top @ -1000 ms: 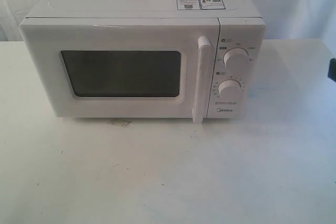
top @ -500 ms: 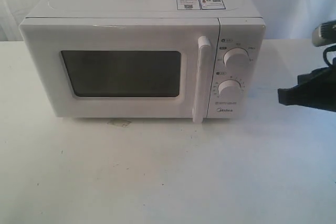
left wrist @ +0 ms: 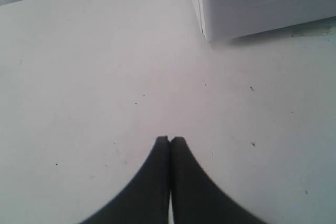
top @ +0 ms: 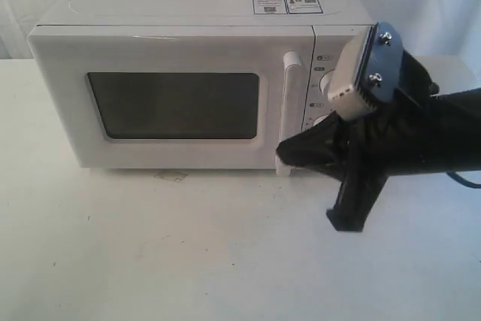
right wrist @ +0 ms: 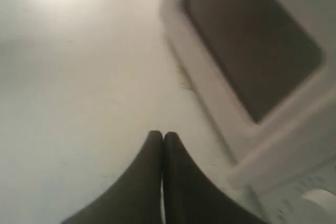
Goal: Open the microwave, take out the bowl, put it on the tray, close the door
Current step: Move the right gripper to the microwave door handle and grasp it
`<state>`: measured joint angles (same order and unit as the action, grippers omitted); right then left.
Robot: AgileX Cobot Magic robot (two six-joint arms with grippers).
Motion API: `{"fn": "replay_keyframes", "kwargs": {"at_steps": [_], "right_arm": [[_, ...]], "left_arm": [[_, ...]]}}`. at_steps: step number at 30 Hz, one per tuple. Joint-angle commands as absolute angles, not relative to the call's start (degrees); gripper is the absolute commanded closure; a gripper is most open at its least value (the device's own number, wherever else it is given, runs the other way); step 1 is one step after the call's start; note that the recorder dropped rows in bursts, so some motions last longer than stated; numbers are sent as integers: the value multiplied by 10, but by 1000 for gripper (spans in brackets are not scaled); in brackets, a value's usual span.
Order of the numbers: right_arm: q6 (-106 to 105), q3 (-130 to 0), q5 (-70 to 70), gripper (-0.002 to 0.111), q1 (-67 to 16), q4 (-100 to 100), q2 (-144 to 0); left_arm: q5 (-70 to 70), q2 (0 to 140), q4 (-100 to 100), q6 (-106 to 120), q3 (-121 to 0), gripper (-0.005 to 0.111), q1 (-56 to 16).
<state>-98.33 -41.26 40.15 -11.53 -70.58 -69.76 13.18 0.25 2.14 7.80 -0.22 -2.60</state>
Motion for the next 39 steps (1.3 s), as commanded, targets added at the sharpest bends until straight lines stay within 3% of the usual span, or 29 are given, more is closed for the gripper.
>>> {"fn": "replay_keyframes", "kwargs": {"at_steps": [1,5,11,18,26,30,35,39], "right_arm": [[-989,-414,299,108,-98,-718,-707],[-972,-420,311,108,-59,-724,-735],[-989,-474,484,108,2,-724,-801],[-997,-526,565,108,30,-723,-862],[-1027,-527,521,107,28,-765,-865],[-1027,-527,521,91,28,-768,-865],[-1028,-527,511,51,27,-776,-865],[-1055,-527,509,46,27,-806,-865]], "left_arm": [[133,0,24,78,0,107,-27],[133,0,24,78,0,107,-27],[133,0,24,76,0,107,-27],[133,0,24,76,0,107,-27],[133,0,24,76,0,107,-27],[133,0,24,76,0,107,-27],[133,0,24,76,0,107,-27],[133,0,24,76,0,107,-27]]}}
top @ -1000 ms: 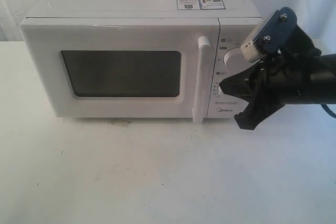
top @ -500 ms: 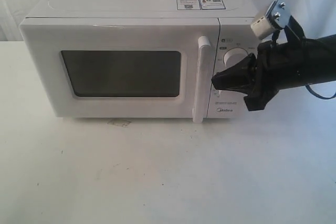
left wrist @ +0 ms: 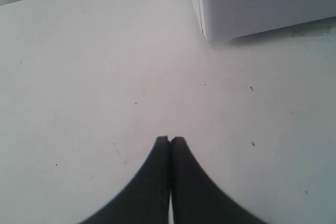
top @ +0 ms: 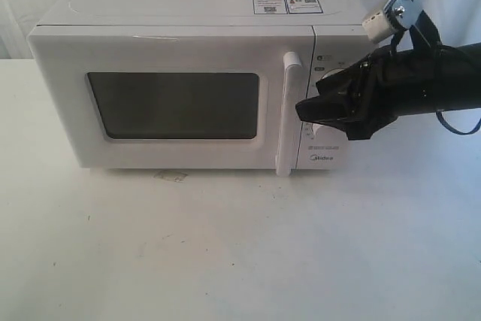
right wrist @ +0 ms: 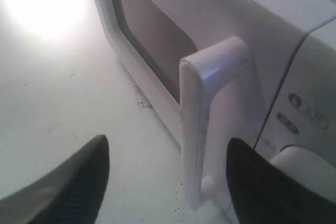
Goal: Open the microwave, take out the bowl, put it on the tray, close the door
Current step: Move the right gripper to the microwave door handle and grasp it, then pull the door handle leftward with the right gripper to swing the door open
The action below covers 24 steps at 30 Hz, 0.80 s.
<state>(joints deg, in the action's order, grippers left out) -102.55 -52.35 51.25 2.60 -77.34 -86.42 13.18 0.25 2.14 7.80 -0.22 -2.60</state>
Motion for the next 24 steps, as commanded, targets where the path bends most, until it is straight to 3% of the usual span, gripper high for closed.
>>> {"fn": "replay_keyframes", "kwargs": {"at_steps": [1,18,24], "right_arm": [[-1065,-527,509,46,26,-817,-865],[-1112,-527,467,46,-29,-917,-916],[-1127,-528,467,60,-29,-957,-916]], "left_arm": [[133,0,24,76,0,107,-27],[133,0,24,76,0,107,-27],[133,0,24,76,0,107,-27]]}}
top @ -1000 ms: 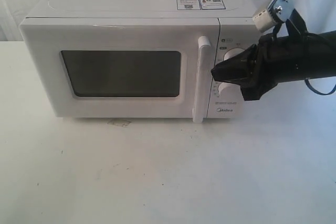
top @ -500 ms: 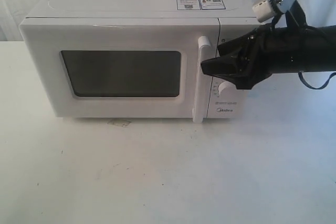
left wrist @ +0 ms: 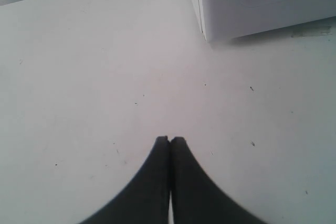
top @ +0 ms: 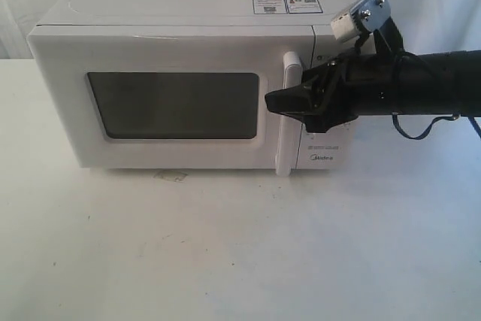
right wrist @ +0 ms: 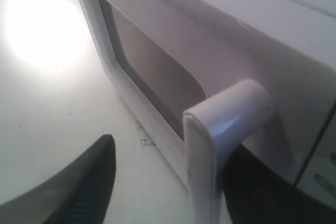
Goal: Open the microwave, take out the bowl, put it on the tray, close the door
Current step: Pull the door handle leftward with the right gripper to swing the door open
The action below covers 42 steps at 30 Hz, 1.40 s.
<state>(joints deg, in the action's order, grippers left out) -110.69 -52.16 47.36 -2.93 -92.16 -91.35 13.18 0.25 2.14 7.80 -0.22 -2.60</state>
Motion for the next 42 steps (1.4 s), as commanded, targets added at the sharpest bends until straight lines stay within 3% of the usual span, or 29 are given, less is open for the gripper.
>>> {"fn": "replay_keyframes", "kwargs": {"at_steps": [1,6,14,18,32,36,42], "right_arm": [[-1127,-528,468,64,-29,-957,-916],[-1137,-528,461,109,-29,-956,-916],[-1173,-528,489,108,-29,-946,-916],[-1200,-531,642,108,-29,-855,-916],[-1134,-532,601,108,-29,-850,-916],[-1125,-532,602,99,-29,-849,-916],[-1056,-532,653,59,-29,-806,-916]], "left_arm": [[133,0,24,76,0,107,-27],[133,0,24,76,0,107,-27],[133,0,24,76,0,107,-27],[133,0,24,76,0,107,-27],[133,0,24,76,0,107,-27],[133,0,24,76,0,107,-27],[133,0,24,76,0,107,-27]]}}
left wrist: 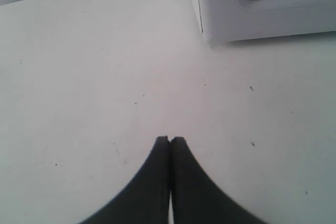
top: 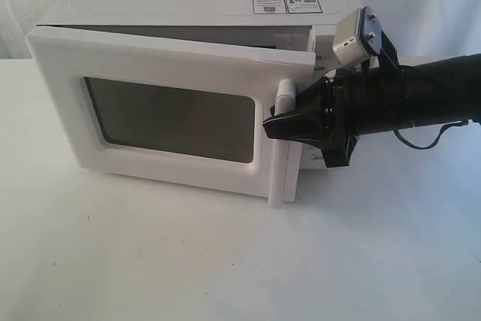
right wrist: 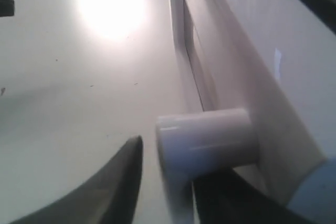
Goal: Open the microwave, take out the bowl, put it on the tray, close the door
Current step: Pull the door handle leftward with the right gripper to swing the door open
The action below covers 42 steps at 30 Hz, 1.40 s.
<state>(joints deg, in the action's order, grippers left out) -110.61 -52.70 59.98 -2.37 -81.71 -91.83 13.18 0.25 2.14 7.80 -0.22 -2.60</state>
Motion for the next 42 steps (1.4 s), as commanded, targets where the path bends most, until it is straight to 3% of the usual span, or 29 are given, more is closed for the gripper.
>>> {"fn": "replay_keyframes", "kwargs": {"at_steps": [1,11,14,15,20,28,32,42], "right_arm": [[-1043,-532,672,57,-29,-792,-916],[-860,-532,700,56,-28,-614,-899],[-828,-532,673,61,-28,-562,-894],[-816,-532,652,66,-28,-549,-891],[-764,-532,550,108,-28,-530,-872],[-883,-532,697,108,-69,-721,-870],[-918,-533,675,108,-144,-755,-870],[-927,-534,665,108,-239,-763,-874]], "left_arm": [[133,0,24,76,0,107,-27],[133,0,24,76,0,107,-27],[133,0,24,76,0,107,-27],[133,0,24,76,0,107,-27],[133,0,24,76,0,107,-27],[133,0,24,76,0,107,-27],[133,0,24,76,0,107,-27],[133,0,24,76,0,107,-27]]}}
